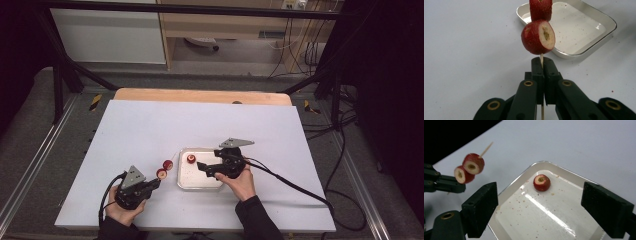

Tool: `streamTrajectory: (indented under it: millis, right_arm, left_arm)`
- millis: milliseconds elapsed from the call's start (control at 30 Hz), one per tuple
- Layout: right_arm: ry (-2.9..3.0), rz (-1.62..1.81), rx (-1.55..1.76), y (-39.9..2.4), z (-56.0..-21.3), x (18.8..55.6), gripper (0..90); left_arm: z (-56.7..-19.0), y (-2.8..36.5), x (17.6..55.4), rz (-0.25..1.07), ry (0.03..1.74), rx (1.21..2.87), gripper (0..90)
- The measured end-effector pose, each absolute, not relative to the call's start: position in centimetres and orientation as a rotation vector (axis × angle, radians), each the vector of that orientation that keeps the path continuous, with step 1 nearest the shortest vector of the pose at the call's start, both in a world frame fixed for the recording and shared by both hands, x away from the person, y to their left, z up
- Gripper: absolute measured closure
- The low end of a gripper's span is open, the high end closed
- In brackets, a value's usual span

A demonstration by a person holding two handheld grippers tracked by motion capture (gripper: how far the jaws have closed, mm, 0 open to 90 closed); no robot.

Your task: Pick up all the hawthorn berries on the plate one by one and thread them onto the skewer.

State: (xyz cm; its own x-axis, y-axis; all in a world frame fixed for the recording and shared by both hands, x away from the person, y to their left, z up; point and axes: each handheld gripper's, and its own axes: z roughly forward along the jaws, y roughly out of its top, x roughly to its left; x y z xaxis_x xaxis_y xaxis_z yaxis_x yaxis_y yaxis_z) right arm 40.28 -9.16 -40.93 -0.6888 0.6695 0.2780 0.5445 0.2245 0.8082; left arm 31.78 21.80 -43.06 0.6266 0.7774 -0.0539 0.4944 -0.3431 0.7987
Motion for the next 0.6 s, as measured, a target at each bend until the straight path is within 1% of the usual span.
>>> streamTrajectory:
  millis: [367,600]
  right_arm:
    - [2.562,1.171,1.093,-7.0,-39.1,42.6,13.2]
    - [2.677,0.990,1.006,-4.9,-38.7,44.2,16.2]
  left_arm:
    - [-43.4,22.6,32.2,0.409,0.985,2.044,88.2]
    - [-43.4,22.7,32.3,0.411,0.980,2.055,88.1]
